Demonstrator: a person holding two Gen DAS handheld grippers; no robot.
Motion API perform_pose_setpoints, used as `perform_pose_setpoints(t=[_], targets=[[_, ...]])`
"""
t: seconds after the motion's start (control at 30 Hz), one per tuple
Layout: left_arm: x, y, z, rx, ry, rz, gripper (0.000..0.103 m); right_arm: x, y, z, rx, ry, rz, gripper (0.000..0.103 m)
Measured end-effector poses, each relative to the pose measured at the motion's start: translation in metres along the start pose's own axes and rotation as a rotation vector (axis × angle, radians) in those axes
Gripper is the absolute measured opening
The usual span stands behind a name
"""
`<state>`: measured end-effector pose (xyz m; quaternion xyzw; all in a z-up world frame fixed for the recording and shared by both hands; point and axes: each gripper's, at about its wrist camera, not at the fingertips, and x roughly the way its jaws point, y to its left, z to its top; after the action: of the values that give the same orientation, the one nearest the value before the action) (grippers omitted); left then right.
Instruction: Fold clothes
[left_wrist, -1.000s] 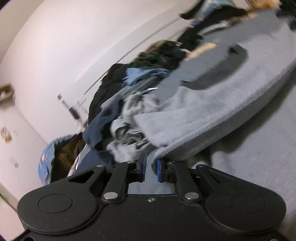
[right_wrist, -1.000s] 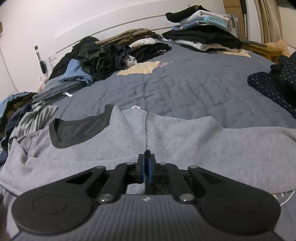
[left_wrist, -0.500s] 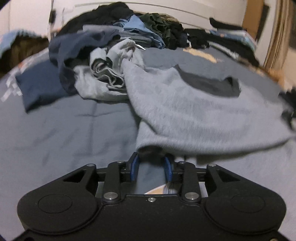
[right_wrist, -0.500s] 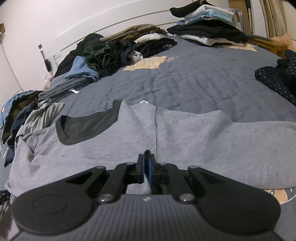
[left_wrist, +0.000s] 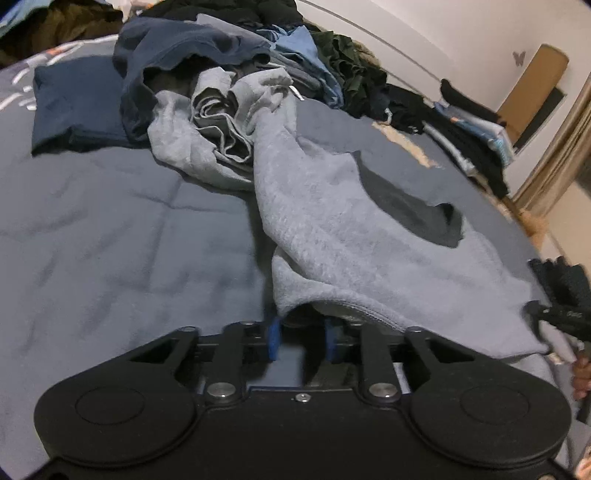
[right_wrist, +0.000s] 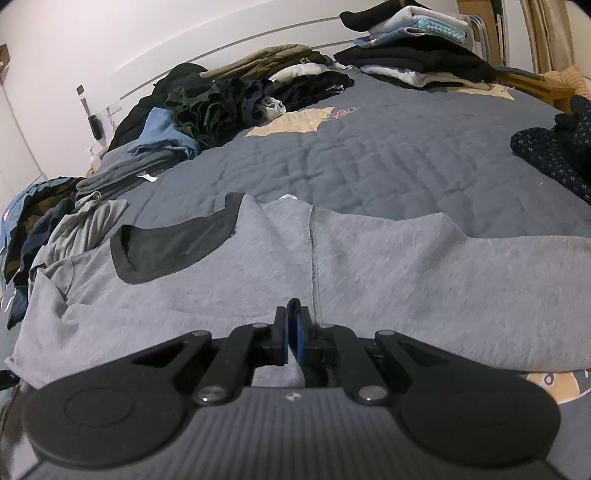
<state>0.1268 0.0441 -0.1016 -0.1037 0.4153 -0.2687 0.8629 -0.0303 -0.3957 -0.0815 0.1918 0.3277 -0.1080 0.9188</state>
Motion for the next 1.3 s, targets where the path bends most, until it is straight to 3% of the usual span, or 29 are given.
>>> perform_pose_setpoints(t=[0.17,0.43,0.57,0.67,0.77,1.17,1.27,1.3], targets=[[-0.004,-0.007,0.001,0.025,-0.022,0.044,0.006,-0.002,0.003,0.0,-0.006,-0.007,-0.003,0.004],[-0.015,-0.005,0.006,0.098,-0.058,0.172,0.004,-0.003,0.002,0.0,0.002,-0.02,-0.018,0.004],[-0.021,-0.005,0.008,0.126,-0.066,0.18,0.004,0.0,0.003,-0.001,-0.002,-0.013,-0.018,0.004],[-0.02,-0.008,0.008,0.148,-0.033,0.138,0.004,0.003,0.004,-0.002,-0.005,0.004,-0.006,0.004],[-0.018,-0.016,0.002,0.211,-0.033,0.158,0.005,0.002,0.006,-0.002,-0.012,0.009,0.015,0.004],[-0.014,-0.026,-0.003,0.245,-0.012,0.148,0.005,0.001,0.01,-0.001,-0.021,0.009,0.009,0.009],[-0.012,-0.029,-0.006,0.27,0.0,0.151,0.005,0.002,0.011,-0.001,-0.029,0.008,-0.006,0.021],[-0.012,-0.03,-0.006,0.277,0.003,0.151,0.005,0.003,0.012,-0.001,-0.039,0.016,-0.019,0.035]])
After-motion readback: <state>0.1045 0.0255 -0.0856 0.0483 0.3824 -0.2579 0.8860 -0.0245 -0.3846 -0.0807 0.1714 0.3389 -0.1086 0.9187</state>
